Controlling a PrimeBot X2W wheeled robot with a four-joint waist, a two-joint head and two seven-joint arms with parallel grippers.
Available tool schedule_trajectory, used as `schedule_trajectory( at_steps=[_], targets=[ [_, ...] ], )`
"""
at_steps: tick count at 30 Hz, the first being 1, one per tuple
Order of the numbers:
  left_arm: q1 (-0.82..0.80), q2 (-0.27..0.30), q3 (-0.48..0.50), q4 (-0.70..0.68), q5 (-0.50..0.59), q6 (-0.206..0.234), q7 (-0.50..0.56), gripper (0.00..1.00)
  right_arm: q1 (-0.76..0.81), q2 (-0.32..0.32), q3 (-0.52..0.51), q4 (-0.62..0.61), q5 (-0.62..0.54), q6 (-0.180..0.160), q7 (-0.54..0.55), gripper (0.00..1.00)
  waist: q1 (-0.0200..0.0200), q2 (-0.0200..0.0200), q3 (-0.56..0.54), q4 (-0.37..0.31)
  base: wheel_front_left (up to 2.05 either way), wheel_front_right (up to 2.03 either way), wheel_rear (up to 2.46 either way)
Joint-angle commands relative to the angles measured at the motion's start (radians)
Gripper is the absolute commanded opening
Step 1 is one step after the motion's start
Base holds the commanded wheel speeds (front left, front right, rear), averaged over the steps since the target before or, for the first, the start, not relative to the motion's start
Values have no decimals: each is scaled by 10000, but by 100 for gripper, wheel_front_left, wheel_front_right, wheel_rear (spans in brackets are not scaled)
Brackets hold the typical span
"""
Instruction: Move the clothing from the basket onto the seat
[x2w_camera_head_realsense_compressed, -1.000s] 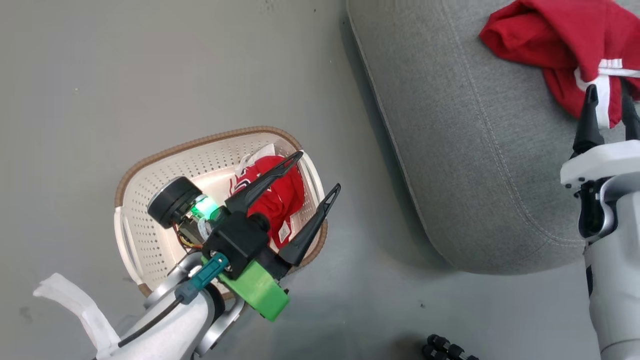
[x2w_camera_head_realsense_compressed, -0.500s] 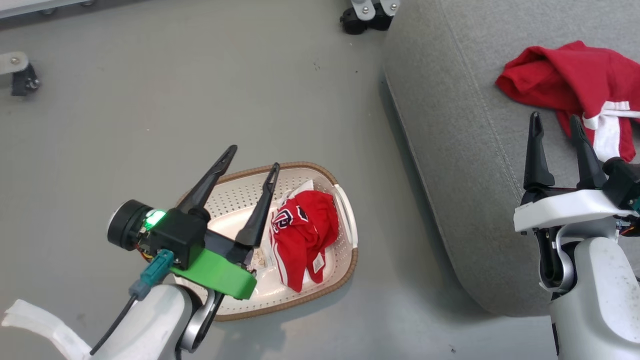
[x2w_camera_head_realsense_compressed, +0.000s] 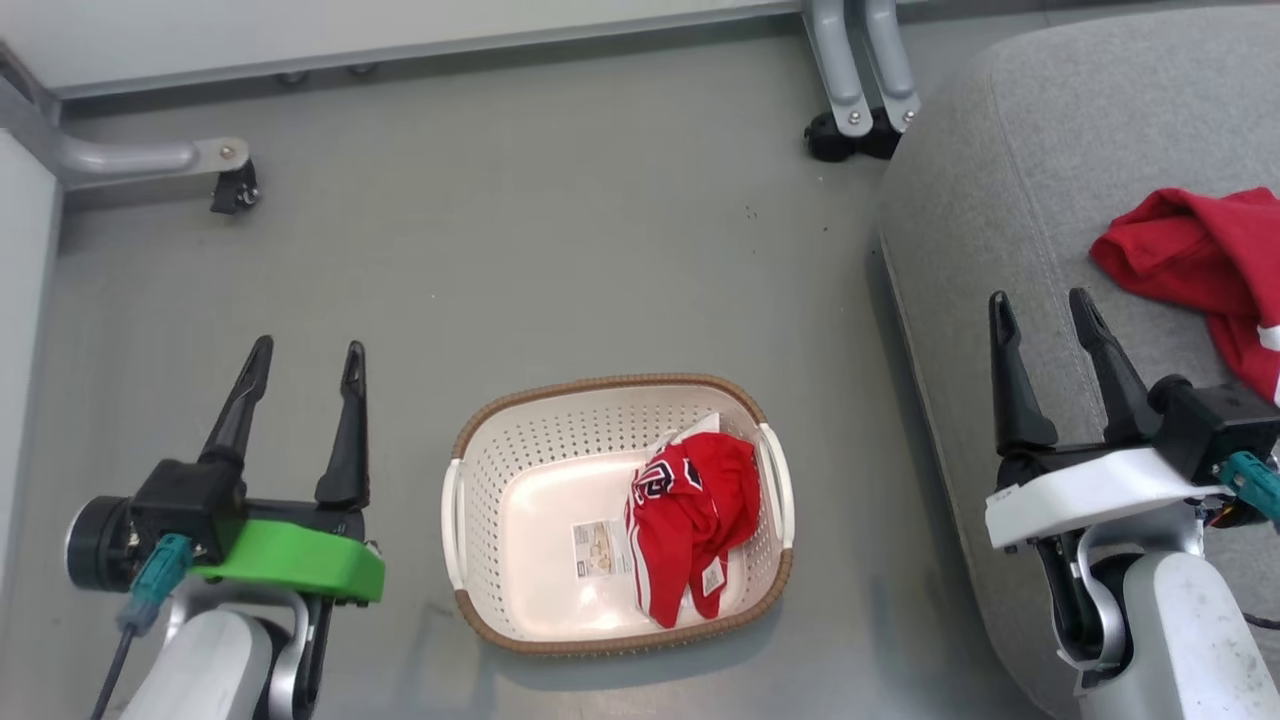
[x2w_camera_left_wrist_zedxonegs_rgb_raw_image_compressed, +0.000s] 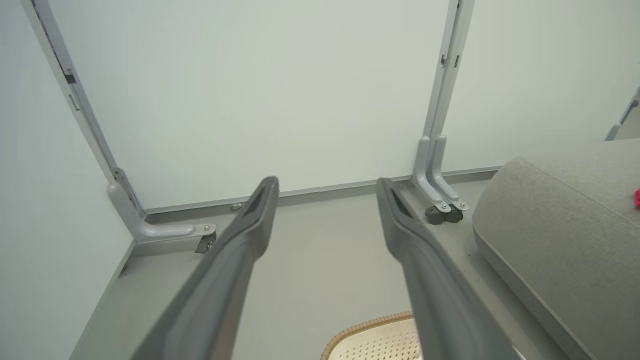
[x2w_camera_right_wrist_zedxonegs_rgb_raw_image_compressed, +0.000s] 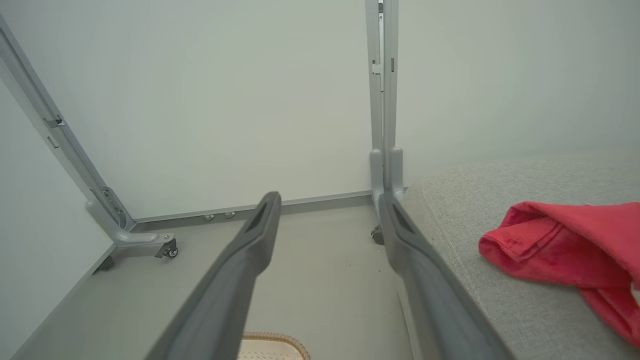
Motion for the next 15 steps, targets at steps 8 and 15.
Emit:
schedule_trajectory(
  at_steps=[8,15],
  targets=[
    [1456,-171,983,29,233,0,-37,100,1090,-12,202,-408,83,-5,473,100,1,0,-1362,458,0,0,0],
    [2415,-288,1215,137,401,-143,-39,100,1914,-12,367,-653,5,-5,885,100,1,0,-2076,348,0,0,0]
  ],
)
